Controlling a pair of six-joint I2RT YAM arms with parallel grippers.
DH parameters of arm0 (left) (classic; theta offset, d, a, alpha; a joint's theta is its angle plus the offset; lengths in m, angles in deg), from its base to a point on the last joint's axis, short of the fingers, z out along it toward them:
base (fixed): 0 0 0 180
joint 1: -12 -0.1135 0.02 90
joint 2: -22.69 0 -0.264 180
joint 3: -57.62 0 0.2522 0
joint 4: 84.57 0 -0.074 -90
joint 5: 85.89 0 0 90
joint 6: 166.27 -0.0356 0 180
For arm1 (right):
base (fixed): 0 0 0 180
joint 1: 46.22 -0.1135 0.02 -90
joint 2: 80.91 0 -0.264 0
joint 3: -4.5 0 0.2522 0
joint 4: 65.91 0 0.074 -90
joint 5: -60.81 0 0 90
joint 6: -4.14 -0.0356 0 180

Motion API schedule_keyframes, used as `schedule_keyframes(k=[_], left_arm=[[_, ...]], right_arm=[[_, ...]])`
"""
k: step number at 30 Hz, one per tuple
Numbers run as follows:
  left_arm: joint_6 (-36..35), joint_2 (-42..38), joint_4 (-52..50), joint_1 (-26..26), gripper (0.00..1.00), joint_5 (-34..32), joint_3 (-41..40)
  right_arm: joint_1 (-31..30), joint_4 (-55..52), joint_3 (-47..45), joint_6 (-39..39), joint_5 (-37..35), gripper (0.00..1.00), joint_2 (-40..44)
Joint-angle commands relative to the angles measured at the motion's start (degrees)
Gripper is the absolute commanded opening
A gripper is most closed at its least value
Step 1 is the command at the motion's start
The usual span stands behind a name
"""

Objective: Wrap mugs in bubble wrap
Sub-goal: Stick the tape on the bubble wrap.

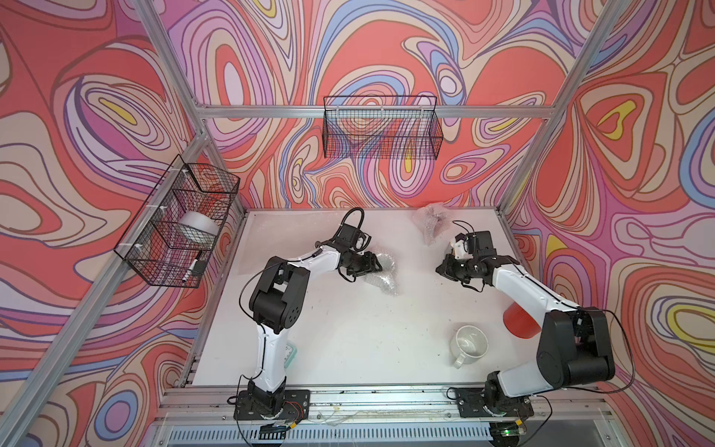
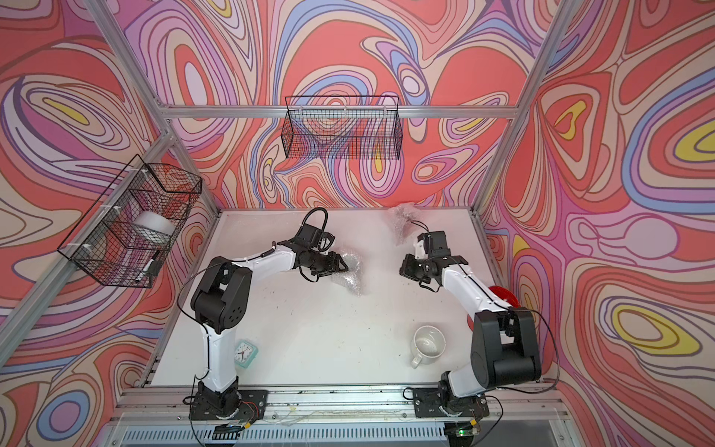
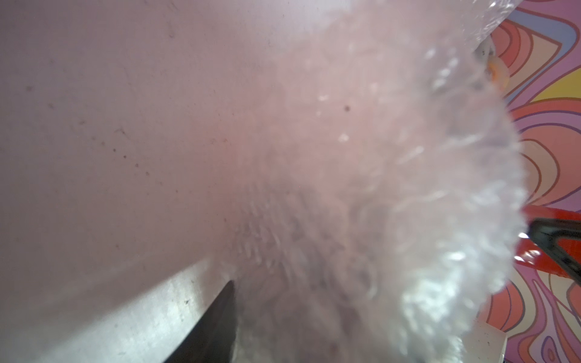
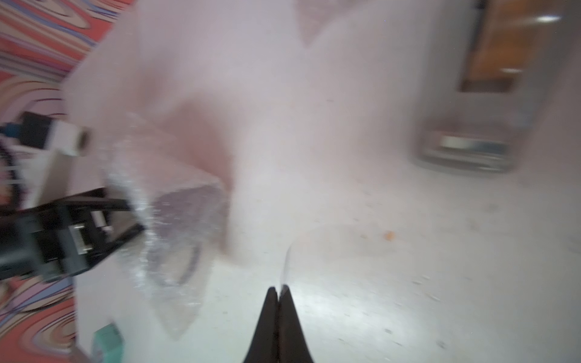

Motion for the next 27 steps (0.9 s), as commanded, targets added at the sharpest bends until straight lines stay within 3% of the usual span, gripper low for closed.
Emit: schedule_keyframes(k=[1, 8, 13, 27], left_arm=[[0.5, 1.9, -1.0, -0.4, 0.54, -3.1, -3.1], [5.2, 2.0, 0.3, -0.4, 0.54, -3.1, -4.3], [11.5, 0.4, 2.4, -0.4, 0.55, -3.5, -7.0], [15.2, -0.2, 6.2, -0.4, 0.56, -2.0, -9.4]], right_arm=[[-4.2, 10.7, 2.9, -8.2, 13.2, 0.00, -3.3], [-10.2, 19.8, 10.9, -17.9, 17.8, 0.00, -12.0], [-13.8, 21.3, 13.7, -19.5, 16.8, 0.00, -15.0], [-18.6, 18.0, 6.1, -19.6, 10.8, 0.00, -19.4]])
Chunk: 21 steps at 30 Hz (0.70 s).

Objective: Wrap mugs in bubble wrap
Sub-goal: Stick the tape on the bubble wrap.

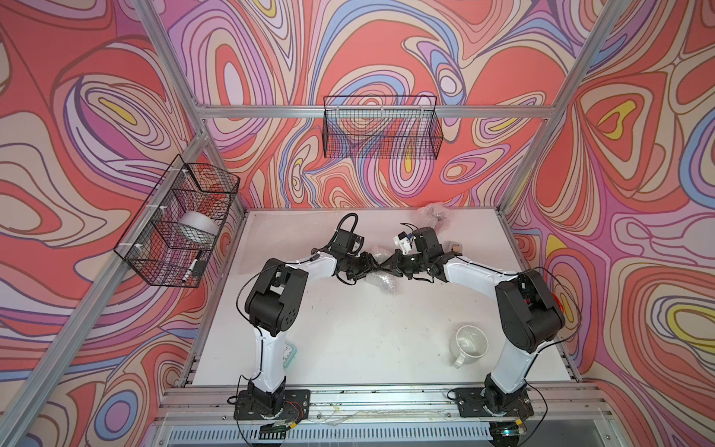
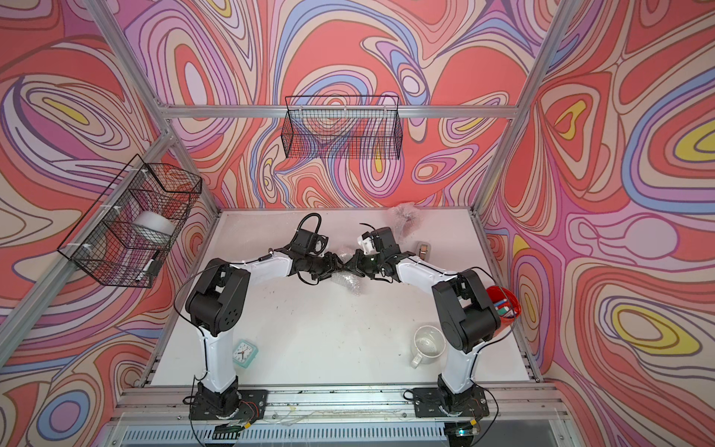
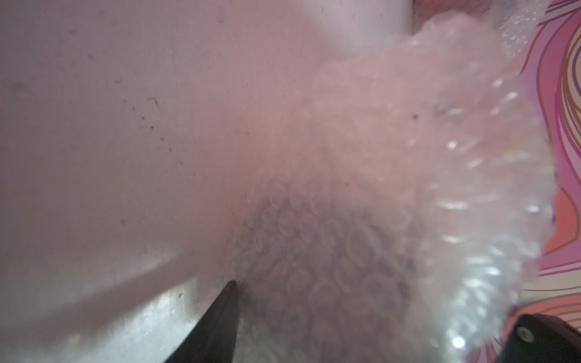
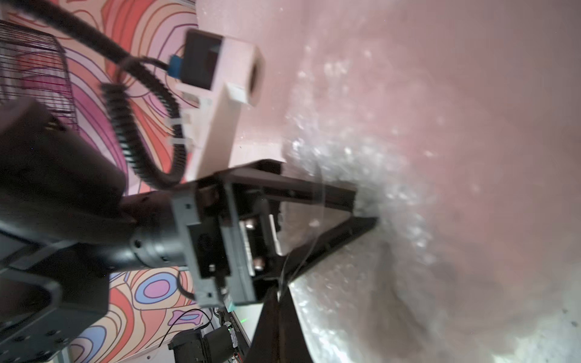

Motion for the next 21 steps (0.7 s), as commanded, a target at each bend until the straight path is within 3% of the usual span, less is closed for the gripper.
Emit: schedule_keyframes(k=[1, 12, 16, 21], left_arm=[[1.2, 1.9, -3.7, -0.1, 0.56, -2.8, -2.4], [1.2, 2.3, -3.6, 0.0, 0.56, -2.7, -2.1], [1.1, 2.4, -3.6, 0.0, 0.56, -2.6, -2.1], [1.3, 2.6, -3.2, -0.1, 0.55, -2.3, -2.2]], right_arm=[[-1.0, -0.7, -1.6, 0.3, -2.8, 0.00, -1.9], [-6.5, -10.7, -1.4, 16.8, -26.6, 0.00, -2.2], [-7.7, -7.1, -4.0, 18.1, -29.5, 0.00, -0.5], [-9.0, -5.2, -4.6, 21.9, -32.1, 0.10, 0.4]])
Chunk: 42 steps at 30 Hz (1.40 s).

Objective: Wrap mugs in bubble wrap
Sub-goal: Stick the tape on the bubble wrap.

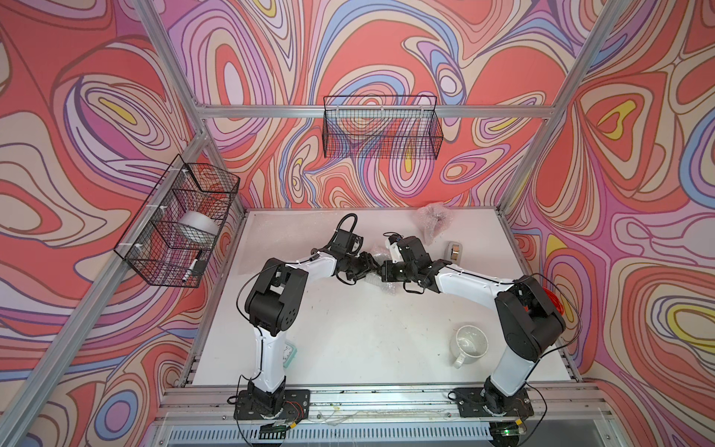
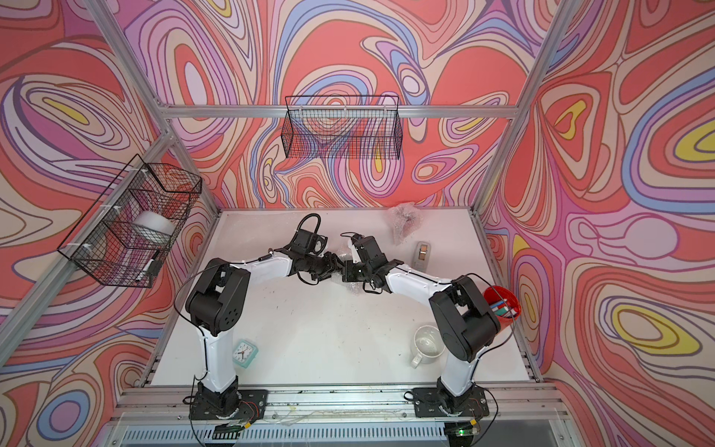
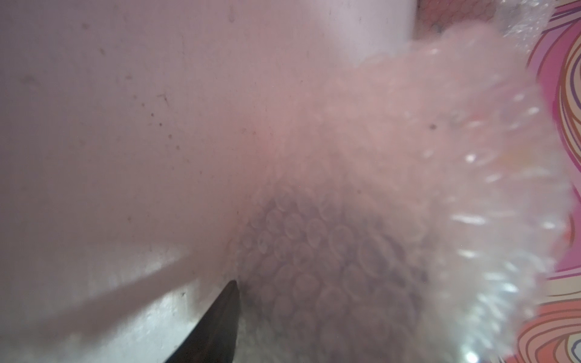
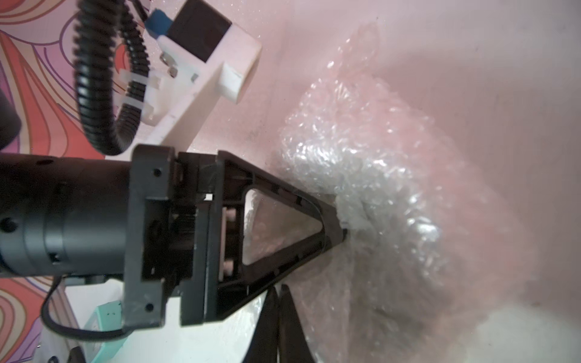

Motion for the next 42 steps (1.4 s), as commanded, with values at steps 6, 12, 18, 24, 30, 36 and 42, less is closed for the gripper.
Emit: schedule_keyframes(k=[6, 12, 18, 24, 30, 36, 42], left_arm=[[-0.2, 2.6, -3.8, 0.1, 0.55, -2.4, -1.8], [-0.2, 2.7, -3.6, 0.1, 0.55, -2.3, -1.7], [-0.3, 2.7, -3.5, 0.1, 0.55, -2.0, -1.7], [-0.5, 2.5, -3.8, 0.2, 0.55, -2.0, -1.7], [-0.5, 2.2, -3.7, 0.2, 0.55, -2.0, -1.8], [-0.7, 2.0, -4.2, 0.1, 0.55, -2.1, -1.7], [-0.8, 1.8, -4.4, 0.1, 0.55, -2.2, -1.8]], right_arm=[[-0.5, -4.8, 0.0, 3.5, -5.7, 0.35, 2.3], [0.7, -7.4, 4.5, 2.5, -5.8, 0.49, 2.8], [3.3, -7.1, 7.9, 1.1, -4.9, 0.50, 1.6], [5.2, -6.9, 12.4, 1.4, 4.4, 0.22, -3.7], [6.5, -9.0, 16.6, 1.2, 6.6, 0.03, -9.2], [7.6, -13.3, 19.9, 0.2, 1.3, 0.00, -14.4], [7.8, -8.6, 18.7, 1.4, 6.0, 0.00, -12.2]])
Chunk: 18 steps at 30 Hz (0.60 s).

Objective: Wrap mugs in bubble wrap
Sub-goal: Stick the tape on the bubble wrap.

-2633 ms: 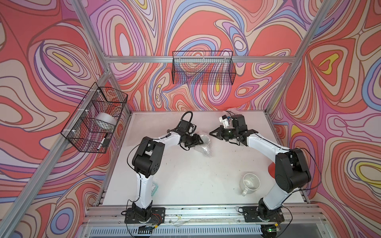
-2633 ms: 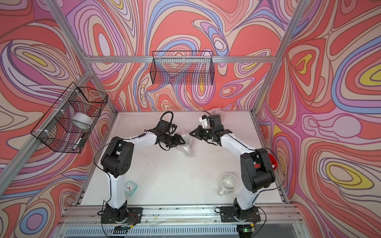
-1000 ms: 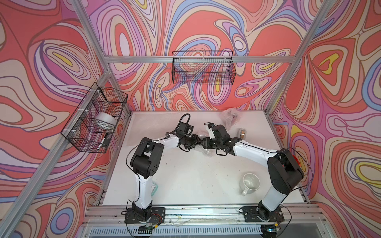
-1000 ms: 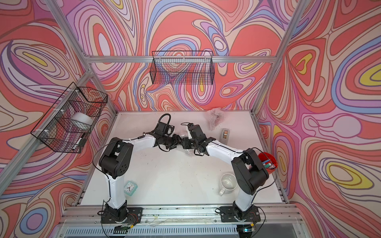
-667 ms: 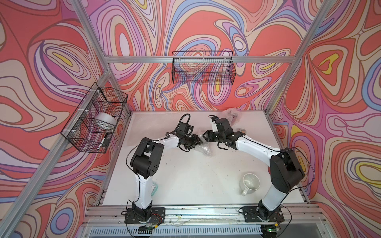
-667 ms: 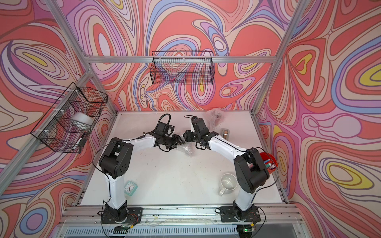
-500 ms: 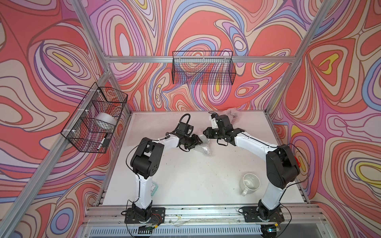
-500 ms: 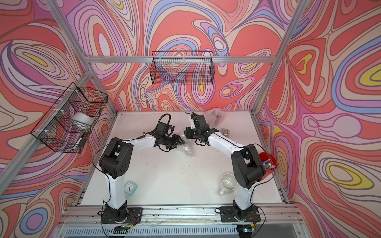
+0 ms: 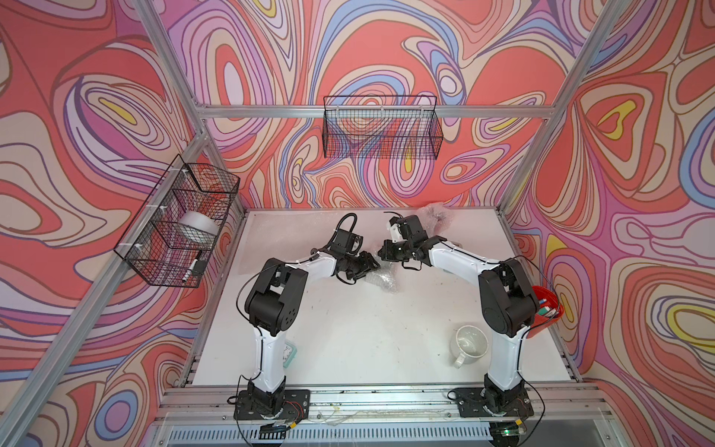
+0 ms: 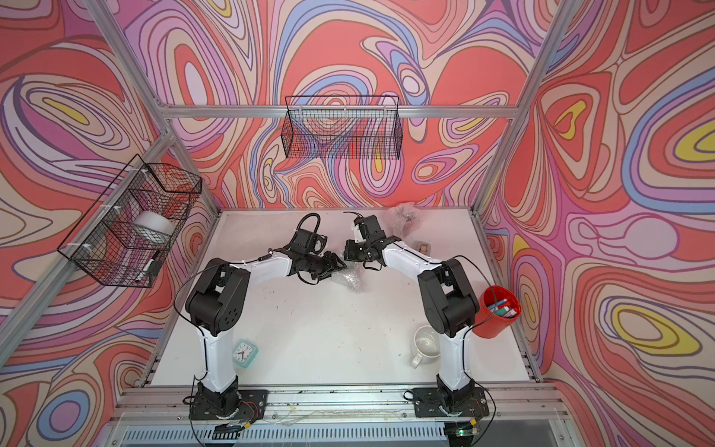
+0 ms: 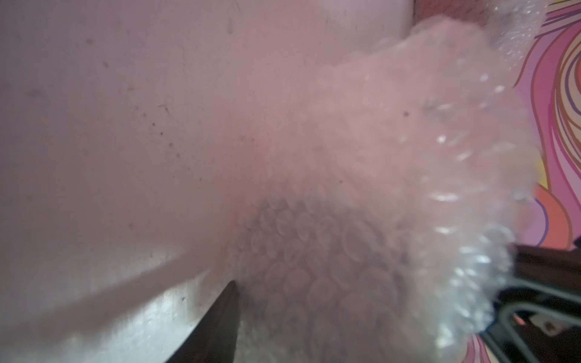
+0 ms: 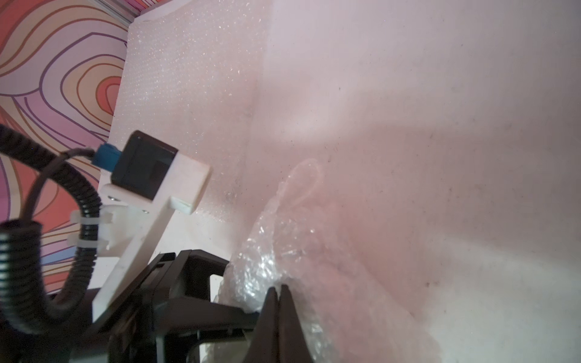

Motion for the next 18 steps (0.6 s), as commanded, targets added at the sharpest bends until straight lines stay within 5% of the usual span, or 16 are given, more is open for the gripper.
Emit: schedule_keyframes(k=[1, 12, 18], left_arm=[[-0.8, 1.9, -5.1, 0.3, 0.55, -2.1, -1.7], [-0.6, 1.7, -5.3, 0.3, 0.55, -2.1, -1.6], [-0.5, 1.6, -5.3, 0.3, 0.55, -2.1, -2.0]], right_arm=[[0.9, 3.7, -1.6, 0.7, 1.9, 0.00, 1.3], [2.3, 0.2, 0.6, -0.3, -6.6, 0.00, -2.6], [2.3, 2.7, -2.7, 1.0, -3.1, 0.02, 1.5]])
